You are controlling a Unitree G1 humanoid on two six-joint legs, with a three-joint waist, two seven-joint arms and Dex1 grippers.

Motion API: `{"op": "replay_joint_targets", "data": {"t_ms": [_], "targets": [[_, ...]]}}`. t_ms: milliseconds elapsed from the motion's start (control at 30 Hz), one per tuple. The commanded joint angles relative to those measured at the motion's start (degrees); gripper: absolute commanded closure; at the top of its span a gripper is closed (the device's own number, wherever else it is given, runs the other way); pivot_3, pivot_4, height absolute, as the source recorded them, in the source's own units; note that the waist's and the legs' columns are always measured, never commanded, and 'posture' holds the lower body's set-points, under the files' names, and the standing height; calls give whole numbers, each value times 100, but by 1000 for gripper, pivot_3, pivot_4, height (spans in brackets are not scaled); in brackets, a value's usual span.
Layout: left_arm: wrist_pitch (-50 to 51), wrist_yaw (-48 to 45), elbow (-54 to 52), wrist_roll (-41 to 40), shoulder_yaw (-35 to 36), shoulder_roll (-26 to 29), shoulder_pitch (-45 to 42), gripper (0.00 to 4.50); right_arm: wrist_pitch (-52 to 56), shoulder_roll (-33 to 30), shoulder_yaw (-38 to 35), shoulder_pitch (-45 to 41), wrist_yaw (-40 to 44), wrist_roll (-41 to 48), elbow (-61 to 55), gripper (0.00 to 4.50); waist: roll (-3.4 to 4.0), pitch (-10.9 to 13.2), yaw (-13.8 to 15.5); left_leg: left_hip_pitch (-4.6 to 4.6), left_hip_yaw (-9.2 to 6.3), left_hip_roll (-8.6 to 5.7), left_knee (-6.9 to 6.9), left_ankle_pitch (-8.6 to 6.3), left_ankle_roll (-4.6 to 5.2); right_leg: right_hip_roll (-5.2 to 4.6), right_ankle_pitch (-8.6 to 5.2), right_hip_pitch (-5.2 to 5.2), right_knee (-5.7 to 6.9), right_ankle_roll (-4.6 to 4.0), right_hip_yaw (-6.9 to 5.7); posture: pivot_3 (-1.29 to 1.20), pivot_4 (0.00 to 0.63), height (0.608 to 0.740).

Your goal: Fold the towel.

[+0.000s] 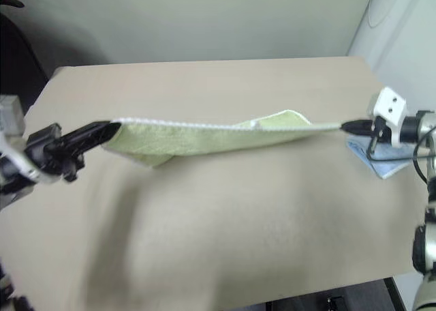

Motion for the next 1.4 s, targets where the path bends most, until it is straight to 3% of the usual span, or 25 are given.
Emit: {"op": "replay_joint_targets", "data": {"t_ms": [33, 167, 233, 367, 567, 667, 767, 1000, 1033, 1133, 1400], "targets": [[150, -68, -558, -125, 330, 104, 707, 4500, 619, -323, -286, 453, 252, 501, -909, 4458, -6, 8, -17, 49, 2, 2, -23, -3, 7, 0, 0, 37, 1, 0, 9, 0, 150, 740], [-40, -62, -698, 153, 159, 84, 1311, 4500, 668, -274, -110, 691, 182, 433, -1037, 4458, -23, 23, -46, 282, 28, 0, -48, -32, 96, 17, -4, 226, 14, -21, 94, 0, 150, 740], [-75, 86, -521, 165, 67, -3, 1232, 4500, 599, -125, 53, 442, 63, 281, -825, 4458, -28, 22, -47, 326, 34, -11, -47, -36, 103, 20, -43, 265, 15, -62, 116, 0, 150, 740], [-267, 581, 83, 467, -251, -202, 720, 4500, 4, 435, 563, -609, -567, -454, 268, 4458, -29, 21, -58, 345, 36, -36, -34, -37, 109, 15, -22, 251, 61, -23, 145, 0, 150, 740], [-958, 1023, 1345, 1557, -984, -326, -143, 4500, -931, 1459, 1285, -2358, -1630, -1553, 2657, 4458, -20, 16, -71, 301, 26, -22, -61, -49, 123, 20, -18, 154, 99, -12, 145, 0, 150, 740], [-1290, 1088, 1798, 2103, -1420, -331, -406, 4500, -1192, 1818, 1524, -2811, -2085, -1944, 3500, 4458, -21, 14, -52, 213, 15, -16, -59, -13, 51, 27, -17, 70, 98, -14, 138, 0, 150, 740], [-1482, 1117, 2179, 2487, -1814, -392, -687, 4500, -1309, 2159, 1713, -3091, -2553, -2297, 4118, 4458, -21, 14, -50, 150, 11, -16, -52, -14, 32, 22, -17, 20, 94, -13, 137, 0, 150, 740], [-1669, 913, 2518, 2916, -2334, -442, -953, 4500, -1386, 2447, 1761, -3301, -3153, -2656, 4710, 4458, -20, 14, -45, 118, 6, -25, -47, -8, 19, 7, -13, -4, 95, -10, 135, 0, 150, 740], [-1668, 889, 2527, 2927, -2338, -448, -955, 3998, -1384, 2452, 1745, -3305, -3147, -2669, 4735, 4500, -20, 14, -48, 118, 6, -24, -47, -6, 16, 7, -12, -4, 98, -10, 135, 0, 150, 740], [-1584, 810, 2479, 2806, -2230, -502, -918, 3076, -1377, 2438, 1621, -3296, -3207, -2608, 4774, 3850, -21, 14, -54, 120, 6, -18, -47, -3, 11, 11, -5, -4, 99, -21, 130, 0, 150, 740], [-1892, 1075, 2506, 2998, -1943, -581, -797, 207, -1701, 2232, 1332, -3240, -3857, -2555, 4679, 1184, -21, 14, -49, 120, 8, -12, -47, 0, 6, 14, -1, -5, 101, -24, 128, 0, 150, 740]]}}
